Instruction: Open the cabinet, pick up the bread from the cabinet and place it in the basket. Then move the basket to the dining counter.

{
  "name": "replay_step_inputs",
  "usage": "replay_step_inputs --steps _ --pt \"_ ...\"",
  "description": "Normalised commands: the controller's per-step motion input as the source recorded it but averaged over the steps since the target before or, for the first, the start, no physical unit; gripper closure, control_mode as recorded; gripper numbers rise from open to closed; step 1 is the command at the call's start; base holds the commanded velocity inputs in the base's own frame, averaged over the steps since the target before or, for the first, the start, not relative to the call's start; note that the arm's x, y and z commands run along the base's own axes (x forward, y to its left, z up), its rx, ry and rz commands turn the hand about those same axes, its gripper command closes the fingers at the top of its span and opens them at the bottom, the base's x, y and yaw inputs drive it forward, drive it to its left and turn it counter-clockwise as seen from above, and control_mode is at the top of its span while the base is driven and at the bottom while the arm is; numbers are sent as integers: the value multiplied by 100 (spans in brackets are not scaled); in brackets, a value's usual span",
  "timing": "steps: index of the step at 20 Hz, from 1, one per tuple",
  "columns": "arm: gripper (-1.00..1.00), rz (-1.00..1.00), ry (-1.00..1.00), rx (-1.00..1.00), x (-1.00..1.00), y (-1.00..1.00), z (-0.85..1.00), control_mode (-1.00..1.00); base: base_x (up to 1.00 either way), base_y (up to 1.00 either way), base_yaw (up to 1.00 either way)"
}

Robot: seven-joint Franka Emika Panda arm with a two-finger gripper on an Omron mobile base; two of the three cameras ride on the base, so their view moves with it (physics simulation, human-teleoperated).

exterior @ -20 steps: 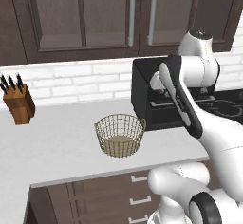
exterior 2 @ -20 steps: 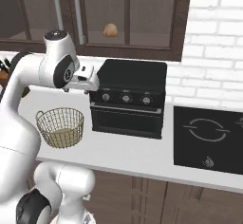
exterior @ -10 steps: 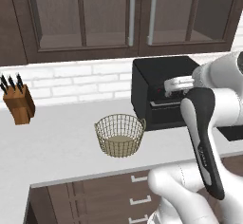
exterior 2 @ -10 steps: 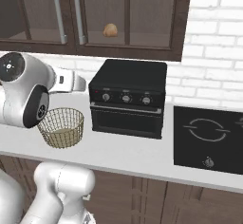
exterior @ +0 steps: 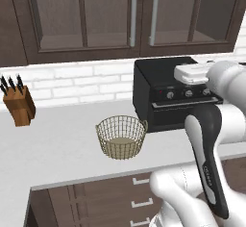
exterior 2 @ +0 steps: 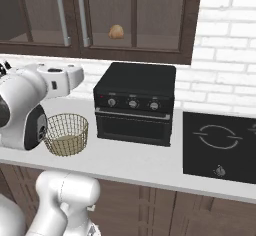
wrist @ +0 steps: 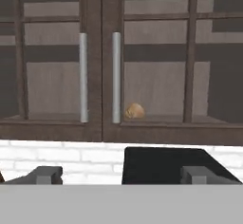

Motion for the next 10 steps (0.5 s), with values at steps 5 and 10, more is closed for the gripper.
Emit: replay_step_inputs --steps 5,10 --pt "-100 0 -45 3 -1 0 52 -100 0 0 0" --pt "-100 0 -16 0 13 13 26 -100 0 0 0"
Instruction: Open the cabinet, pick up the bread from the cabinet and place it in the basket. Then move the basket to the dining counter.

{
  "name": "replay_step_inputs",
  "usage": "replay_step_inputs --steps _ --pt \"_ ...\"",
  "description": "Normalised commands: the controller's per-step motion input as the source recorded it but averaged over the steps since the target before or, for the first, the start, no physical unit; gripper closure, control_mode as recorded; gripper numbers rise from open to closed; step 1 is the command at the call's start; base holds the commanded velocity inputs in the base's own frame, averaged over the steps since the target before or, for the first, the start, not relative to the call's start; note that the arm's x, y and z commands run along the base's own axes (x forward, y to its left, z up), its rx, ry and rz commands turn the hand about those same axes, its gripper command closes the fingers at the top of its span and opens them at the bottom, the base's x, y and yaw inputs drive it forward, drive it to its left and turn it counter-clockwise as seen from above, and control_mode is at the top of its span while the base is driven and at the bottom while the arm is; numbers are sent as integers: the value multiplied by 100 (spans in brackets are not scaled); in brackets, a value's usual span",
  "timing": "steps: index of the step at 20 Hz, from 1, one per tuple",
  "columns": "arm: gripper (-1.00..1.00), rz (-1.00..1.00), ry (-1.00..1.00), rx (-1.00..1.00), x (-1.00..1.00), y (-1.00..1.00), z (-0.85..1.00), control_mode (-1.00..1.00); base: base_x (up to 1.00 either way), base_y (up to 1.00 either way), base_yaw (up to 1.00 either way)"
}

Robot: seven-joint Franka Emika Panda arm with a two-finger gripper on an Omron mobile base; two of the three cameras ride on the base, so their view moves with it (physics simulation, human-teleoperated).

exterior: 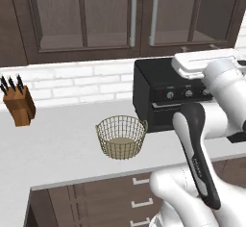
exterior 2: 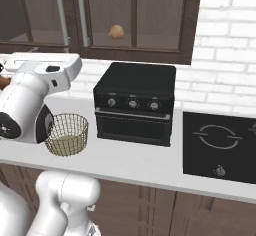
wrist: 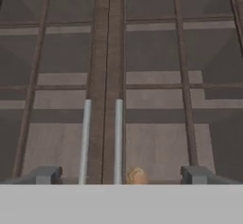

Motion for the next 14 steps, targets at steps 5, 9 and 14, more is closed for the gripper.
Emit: replay_step_inputs --steps 5,9,14 --pt "-100 0 13 0 65 10 9 -100 0 0 0" --pt "-100 0 12 0 84 0 0 -100 0 0 0" --pt "-100 0 3 0 67 4 0 -100 0 0 0"
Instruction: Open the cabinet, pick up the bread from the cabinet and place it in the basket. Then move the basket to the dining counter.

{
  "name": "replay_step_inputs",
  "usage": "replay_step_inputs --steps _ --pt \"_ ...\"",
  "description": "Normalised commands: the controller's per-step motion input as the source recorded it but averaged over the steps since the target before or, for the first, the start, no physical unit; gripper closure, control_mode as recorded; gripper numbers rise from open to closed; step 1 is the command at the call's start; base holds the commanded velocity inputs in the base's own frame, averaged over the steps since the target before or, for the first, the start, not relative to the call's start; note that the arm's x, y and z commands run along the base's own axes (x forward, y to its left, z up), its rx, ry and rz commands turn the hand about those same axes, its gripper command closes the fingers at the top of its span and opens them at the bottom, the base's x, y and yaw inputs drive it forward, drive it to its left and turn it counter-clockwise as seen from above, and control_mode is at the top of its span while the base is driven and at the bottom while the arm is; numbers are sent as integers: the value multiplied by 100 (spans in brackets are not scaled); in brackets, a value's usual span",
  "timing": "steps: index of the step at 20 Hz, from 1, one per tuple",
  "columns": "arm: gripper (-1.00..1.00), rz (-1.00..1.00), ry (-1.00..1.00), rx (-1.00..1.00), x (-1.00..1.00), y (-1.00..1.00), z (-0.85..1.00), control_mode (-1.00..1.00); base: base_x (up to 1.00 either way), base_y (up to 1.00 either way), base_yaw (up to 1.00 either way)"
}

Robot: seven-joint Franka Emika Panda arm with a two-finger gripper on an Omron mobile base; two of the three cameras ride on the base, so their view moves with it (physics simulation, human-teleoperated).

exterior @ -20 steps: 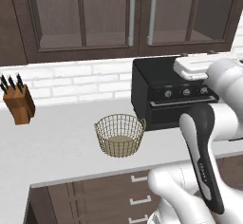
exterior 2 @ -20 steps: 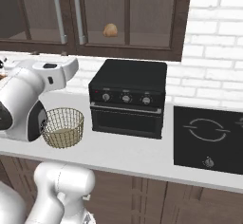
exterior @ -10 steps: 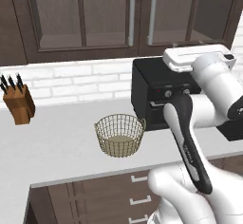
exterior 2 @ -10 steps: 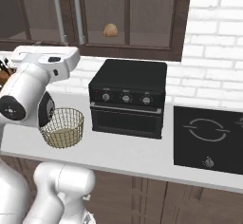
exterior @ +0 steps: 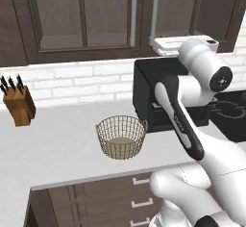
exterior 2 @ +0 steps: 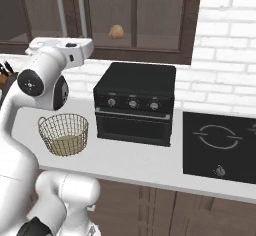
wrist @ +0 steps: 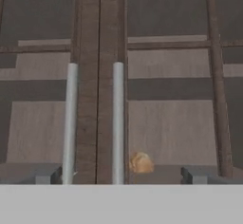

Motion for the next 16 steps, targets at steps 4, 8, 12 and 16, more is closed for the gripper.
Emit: replay_step_inputs --steps 4,8,12,16 --pt "-100 0 -4 0 48 12 0 -100 0 0 0" --pt "-100 0 -1 0 63 0 0 -100 0 0 0" --pt "-100 0 0 0 64 3 -2 -100 0 0 0" --pt "-100 0 -1 0 49 0 0 -100 0 0 0"
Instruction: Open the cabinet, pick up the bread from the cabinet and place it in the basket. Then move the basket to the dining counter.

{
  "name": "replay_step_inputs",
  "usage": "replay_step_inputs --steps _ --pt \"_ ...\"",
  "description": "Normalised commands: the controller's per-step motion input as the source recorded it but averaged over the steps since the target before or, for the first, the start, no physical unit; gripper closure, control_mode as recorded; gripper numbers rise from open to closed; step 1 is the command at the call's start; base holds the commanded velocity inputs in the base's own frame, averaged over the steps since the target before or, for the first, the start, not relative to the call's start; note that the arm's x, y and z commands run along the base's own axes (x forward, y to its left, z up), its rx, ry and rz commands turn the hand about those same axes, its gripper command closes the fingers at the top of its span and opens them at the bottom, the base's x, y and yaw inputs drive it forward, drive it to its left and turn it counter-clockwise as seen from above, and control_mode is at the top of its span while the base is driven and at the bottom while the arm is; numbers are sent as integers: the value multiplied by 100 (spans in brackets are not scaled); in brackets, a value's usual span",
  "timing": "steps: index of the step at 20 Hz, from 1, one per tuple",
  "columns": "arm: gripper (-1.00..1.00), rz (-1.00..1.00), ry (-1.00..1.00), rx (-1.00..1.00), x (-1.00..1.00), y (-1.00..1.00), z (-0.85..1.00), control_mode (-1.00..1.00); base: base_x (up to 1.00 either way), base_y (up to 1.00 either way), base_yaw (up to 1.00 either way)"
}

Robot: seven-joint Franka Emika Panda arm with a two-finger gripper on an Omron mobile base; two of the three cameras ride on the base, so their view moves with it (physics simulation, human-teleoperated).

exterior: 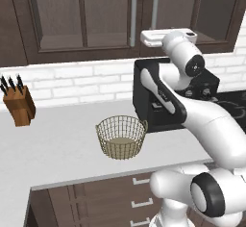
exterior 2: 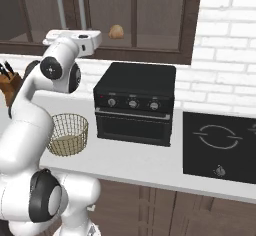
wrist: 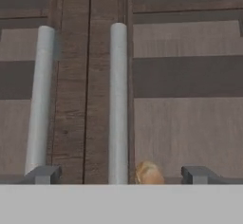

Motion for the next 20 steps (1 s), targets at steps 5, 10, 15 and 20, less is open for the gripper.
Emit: replay_step_inputs --steps 5,10,15,20 --pt "-100 0 -1 0 48 0 0 -100 0 0 0" --pt "-100 0 0 0 49 1 0 -100 0 0 0" --pt "-100 0 0 0 43 3 0 -100 0 0 0" --pt "-100 0 0 0 35 3 0 -100 0 0 0"
